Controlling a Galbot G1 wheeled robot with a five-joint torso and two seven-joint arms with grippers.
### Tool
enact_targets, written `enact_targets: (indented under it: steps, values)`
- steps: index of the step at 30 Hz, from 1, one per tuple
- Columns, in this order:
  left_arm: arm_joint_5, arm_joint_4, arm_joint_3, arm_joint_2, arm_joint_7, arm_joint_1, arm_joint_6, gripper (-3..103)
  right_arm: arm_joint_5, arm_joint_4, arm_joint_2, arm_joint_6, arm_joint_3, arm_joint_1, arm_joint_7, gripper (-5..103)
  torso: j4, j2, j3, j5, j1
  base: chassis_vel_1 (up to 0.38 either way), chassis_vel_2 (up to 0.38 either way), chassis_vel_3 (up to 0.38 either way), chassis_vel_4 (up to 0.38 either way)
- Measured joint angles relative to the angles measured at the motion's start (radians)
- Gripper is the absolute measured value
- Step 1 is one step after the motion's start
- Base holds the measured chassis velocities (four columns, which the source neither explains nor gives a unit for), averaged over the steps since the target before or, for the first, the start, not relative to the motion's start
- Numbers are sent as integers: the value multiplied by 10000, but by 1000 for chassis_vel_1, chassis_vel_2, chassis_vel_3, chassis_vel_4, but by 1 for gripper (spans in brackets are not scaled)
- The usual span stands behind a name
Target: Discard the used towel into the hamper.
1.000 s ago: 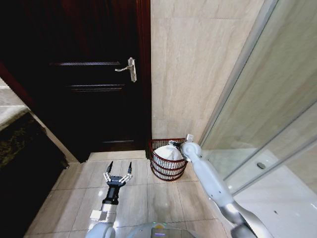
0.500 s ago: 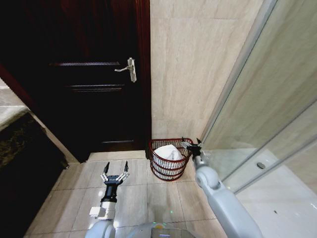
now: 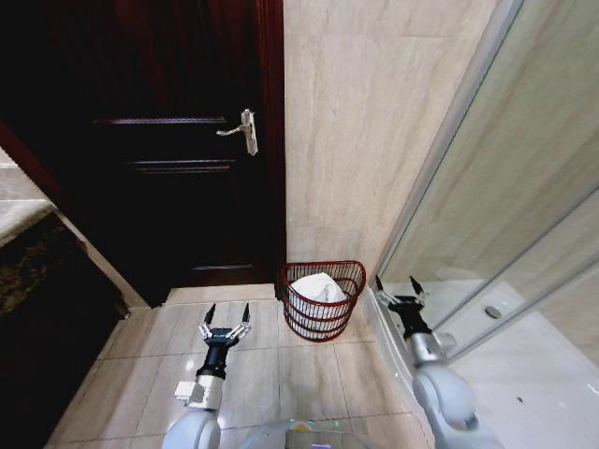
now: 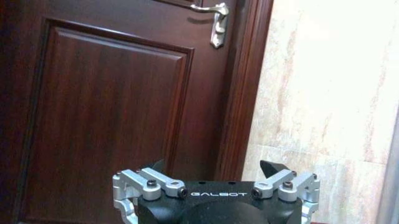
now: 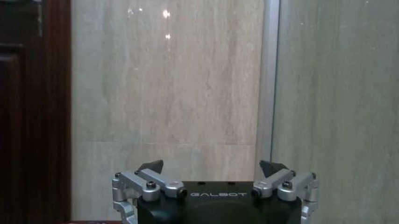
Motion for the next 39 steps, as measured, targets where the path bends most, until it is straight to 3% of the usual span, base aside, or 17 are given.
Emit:
enact_targets:
  steps: [4,11,23,39]
  values:
    - [-39,-120,-401,165,210,-128,162,100,-155,618,803,122,56,-855,-103,100,0,0,0,-2,0,0,0,0,0]
    - [-42,-374,-882,236,318,-168,372,100,-238,1524,1444,16,-272,-1684,80,100,0,0,0,-5,0,0,0,0,0]
    - [-173,-686,-1463,424,561,163,107,100,-115,2451,925,100,-1326,-2233,1340,100,2,0,1,-2,2,0,0,0,0]
    - [-91,-1136,-1232,501,881,408,-42,100,-648,2457,878,288,-1405,-2559,1964,100,1,-1,1,-1,2,4,-7,-4,4]
